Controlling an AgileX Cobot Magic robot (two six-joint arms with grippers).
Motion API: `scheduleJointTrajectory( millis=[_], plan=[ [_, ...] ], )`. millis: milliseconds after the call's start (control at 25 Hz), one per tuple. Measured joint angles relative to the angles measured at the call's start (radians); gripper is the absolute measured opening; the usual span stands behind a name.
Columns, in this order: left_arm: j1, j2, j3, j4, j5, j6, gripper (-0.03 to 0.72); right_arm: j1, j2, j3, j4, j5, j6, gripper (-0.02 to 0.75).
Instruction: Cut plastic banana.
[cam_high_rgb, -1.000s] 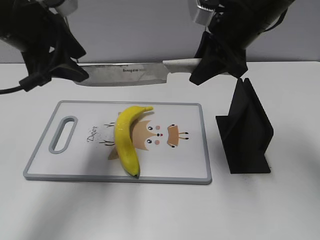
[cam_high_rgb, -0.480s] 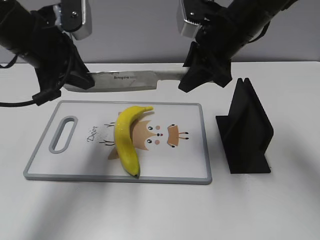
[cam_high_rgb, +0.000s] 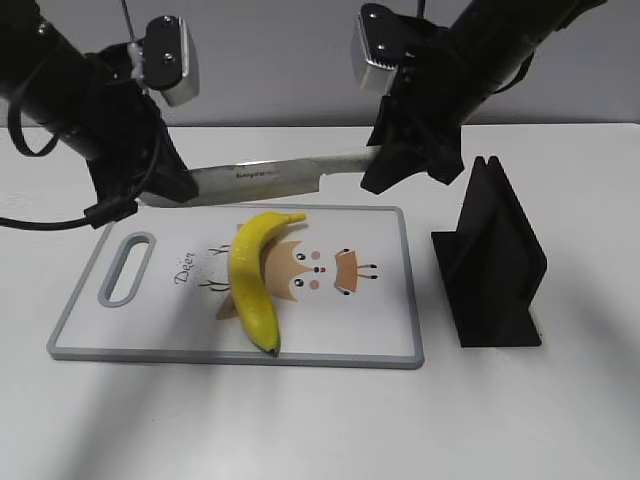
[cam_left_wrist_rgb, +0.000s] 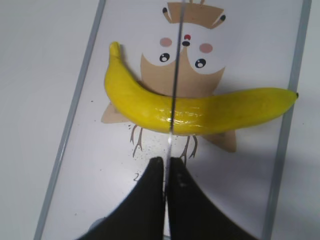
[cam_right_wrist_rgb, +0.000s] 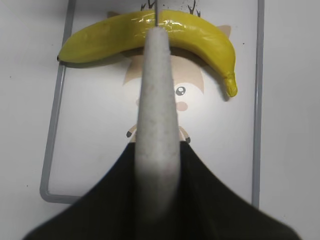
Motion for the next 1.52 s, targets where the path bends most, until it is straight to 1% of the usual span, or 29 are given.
scheduleJointTrajectory(
  millis=[160, 280, 440, 600, 1200, 1520],
  plan=[
    [0.0, 0.028, 0.005, 0.023, -0.005, -0.031, -0.002, 0.002, 0.042, 0.0, -0.003, -0.004, 0.013, 0.177],
    [-0.002, 0.064, 0.036, 0.029, -0.054, -0.041, -0.002, 0.008, 0.098, 0.0, -0.005, -0.015, 0.015, 0.177],
    [-0.011, 0.167, 0.093, 0.024, -0.164, -0.04, 0.001, 0.034, 0.217, -0.003, -0.061, -0.058, 0.035, 0.181],
    [-0.014, 0.201, 0.087, 0.013, -0.184, -0.034, 0.006, 0.043, 0.256, -0.017, -0.107, -0.067, 0.05, 0.185],
    [-0.014, 0.164, 0.1, 0.014, -0.199, -0.034, 0.008, 0.053, 0.219, -0.024, -0.124, -0.066, 0.08, 0.186],
    [-0.016, 0.058, 0.108, 0.03, -0.163, -0.041, 0.003, 0.059, 0.119, -0.022, -0.138, -0.034, 0.095, 0.182]
  ],
)
